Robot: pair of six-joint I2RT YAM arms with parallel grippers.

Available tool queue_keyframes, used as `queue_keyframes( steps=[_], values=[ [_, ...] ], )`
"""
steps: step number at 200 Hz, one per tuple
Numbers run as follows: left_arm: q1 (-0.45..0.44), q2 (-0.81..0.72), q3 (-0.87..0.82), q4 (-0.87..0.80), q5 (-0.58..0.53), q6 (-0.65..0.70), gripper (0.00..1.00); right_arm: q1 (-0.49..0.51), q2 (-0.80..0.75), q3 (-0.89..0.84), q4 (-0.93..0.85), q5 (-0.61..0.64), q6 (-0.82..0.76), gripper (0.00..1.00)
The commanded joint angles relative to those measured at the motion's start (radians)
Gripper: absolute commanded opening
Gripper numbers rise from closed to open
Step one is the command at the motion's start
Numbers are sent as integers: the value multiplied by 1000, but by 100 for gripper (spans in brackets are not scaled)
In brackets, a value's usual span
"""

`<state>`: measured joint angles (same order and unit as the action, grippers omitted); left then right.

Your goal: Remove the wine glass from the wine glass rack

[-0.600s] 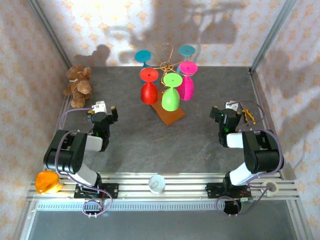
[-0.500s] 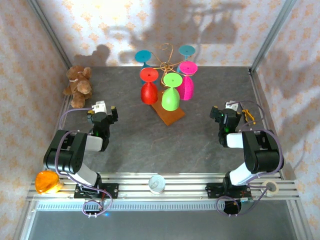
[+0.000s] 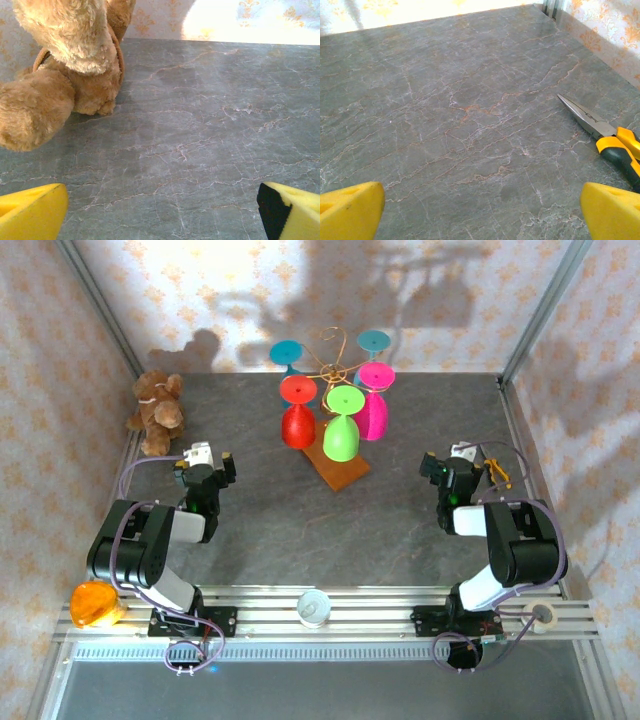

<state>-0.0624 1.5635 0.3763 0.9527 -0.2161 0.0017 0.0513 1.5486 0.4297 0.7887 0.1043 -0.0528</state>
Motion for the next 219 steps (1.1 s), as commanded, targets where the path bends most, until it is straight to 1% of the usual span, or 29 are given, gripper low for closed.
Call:
queue_keyframes(
  steps=[1, 143, 149, 155, 159, 164, 169, 175, 184, 196, 205, 219],
  values=[
    [12, -26, -10, -12, -2, 20, 100, -7, -25, -11, -8, 5, 13, 100],
    [18, -27, -4, -27, 11, 17, 99, -7, -22, -5, -15, 3, 14, 100],
    [18, -28, -4, -28, 14, 15, 94, -7, -23, -6, -15, 3, 14, 100],
    [18, -29, -6, -16, 3, 18, 86, -7, -26, -11, -10, 3, 13, 100],
    [15, -38, -7, -16, -19, 17, 81, -7, -27, -15, -4, 2, 12, 98],
    [9, -69, -2, -51, -57, 10, 71, -7, -34, -11, -6, 3, 11, 95],
    [2, -115, 10, -126, -107, -1, 63, -7, -51, 3, -42, 7, 14, 94],
    [-4, -177, 39, -225, -156, -12, 58, -7, -78, 33, -113, 20, 19, 94],
    [-8, -263, 86, -361, -190, -27, 56, -7, -126, 109, -287, 45, 36, 91],
    [-10, -345, 151, -493, -219, -43, 54, -7, -177, 214, -500, 56, 68, 78],
    [-13, -389, 218, -603, -219, -54, 53, -7, -211, 282, -628, 26, 89, 67],
    [-18, -431, 316, -761, -205, -88, 53, -7, -261, 372, -787, -17, 164, 63]
  ],
)
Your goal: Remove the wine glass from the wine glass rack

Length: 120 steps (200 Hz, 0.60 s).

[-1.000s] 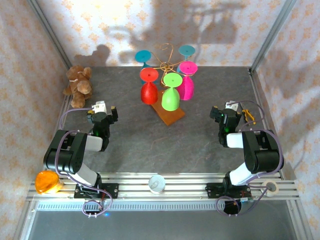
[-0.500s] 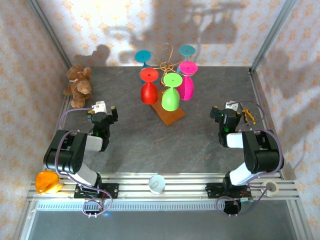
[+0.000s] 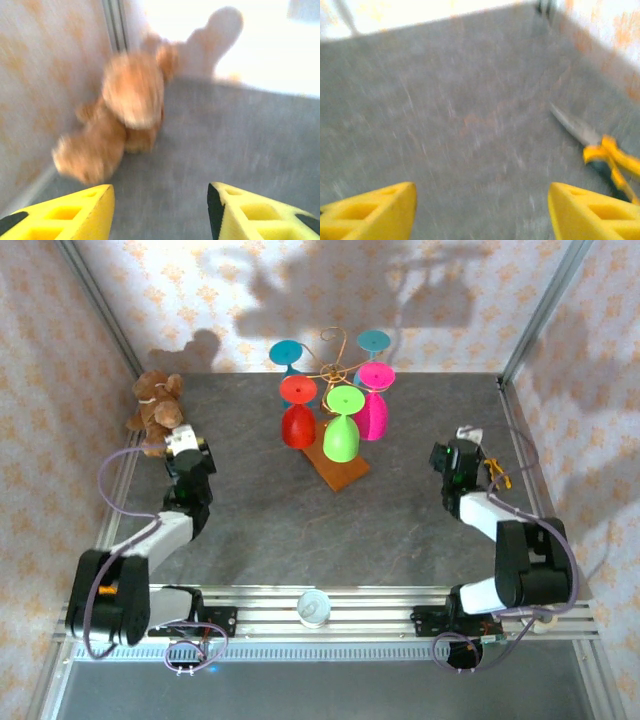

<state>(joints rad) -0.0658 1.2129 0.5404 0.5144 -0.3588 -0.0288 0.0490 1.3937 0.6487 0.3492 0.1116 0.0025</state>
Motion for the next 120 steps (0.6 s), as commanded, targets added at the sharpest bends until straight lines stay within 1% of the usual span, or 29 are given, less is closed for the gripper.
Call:
queue_keyframes(
  steps=[1, 16, 30, 40, 48, 60, 71, 88, 94, 106, 120],
  values=[
    [-15, -82, 160, -333, -60, -60, 53, -4, -110, 158, -357, -28, 115, 63],
    [-18, -105, 270, -487, 5, -126, 51, -5, -166, 237, -474, -94, 204, 61],
    [-19, -107, 372, -608, 105, -189, 51, -5, -203, 312, -564, -165, 270, 61],
    [-23, -100, 445, -689, 203, -227, 50, -5, -217, 376, -634, -218, 324, 61],
    [-35, -87, 503, -758, 272, -239, 49, -5, -232, 429, -685, -292, 350, 60],
    [-56, -67, 587, -864, 346, -253, 49, -5, -228, 517, -777, -409, 405, 53],
    [-80, -54, 657, -954, 409, -248, 48, -5, -225, 581, -834, -511, 438, 50],
    [-118, -49, 731, -1050, 485, -243, 47, -5, -234, 643, -867, -661, 492, 46],
    [-131, -49, 751, -1073, 498, -251, 47, -3, -238, 659, -872, -701, 515, 46],
    [-149, -50, 777, -1101, 532, -277, 40, 8, -245, 681, -858, -770, 566, 46],
    [-161, -50, 805, -1122, 607, -299, 39, 41, -238, 716, -849, -827, 610, 48]
  ],
)
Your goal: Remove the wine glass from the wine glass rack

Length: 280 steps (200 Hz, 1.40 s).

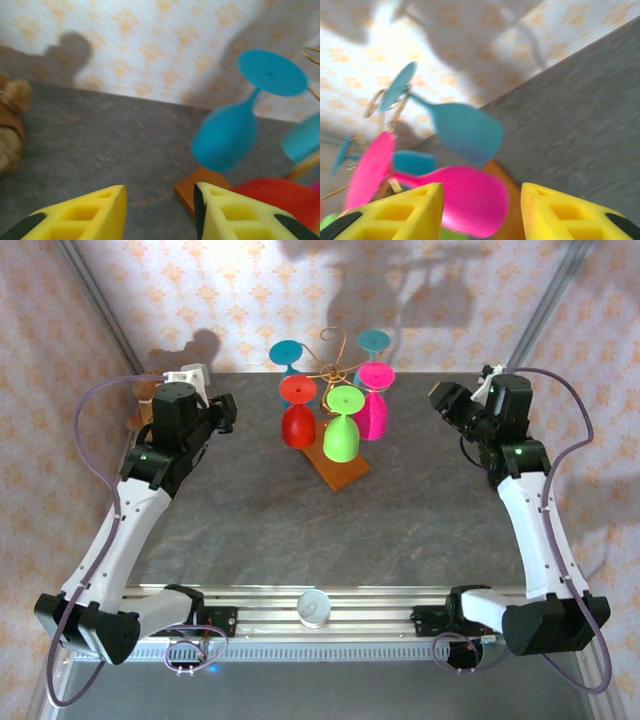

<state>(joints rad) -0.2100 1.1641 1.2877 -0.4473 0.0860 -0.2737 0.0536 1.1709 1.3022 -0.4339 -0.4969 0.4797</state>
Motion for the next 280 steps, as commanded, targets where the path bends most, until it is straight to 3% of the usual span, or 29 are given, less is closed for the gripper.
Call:
queue_keyframes(
  steps=[1, 38, 62, 115, 280],
  values=[
    [-18, -1, 58, -159, 168, -56, 39, 40, -15, 65, -65, -221, 135, 48],
    [-40, -24, 90, -137, 243, -100, 42, 143, 45, 123, 35, -315, 250, 52],
    [-45, -22, 111, -133, 292, -115, 45, 176, 64, 122, 60, -302, 267, 53],
    [-46, -23, 89, -69, 299, -143, 46, 247, 125, 71, 145, -295, 316, 40],
    [-45, -36, 65, -62, 248, -125, 46, 291, 165, 42, 190, -288, 356, 34]
  ],
)
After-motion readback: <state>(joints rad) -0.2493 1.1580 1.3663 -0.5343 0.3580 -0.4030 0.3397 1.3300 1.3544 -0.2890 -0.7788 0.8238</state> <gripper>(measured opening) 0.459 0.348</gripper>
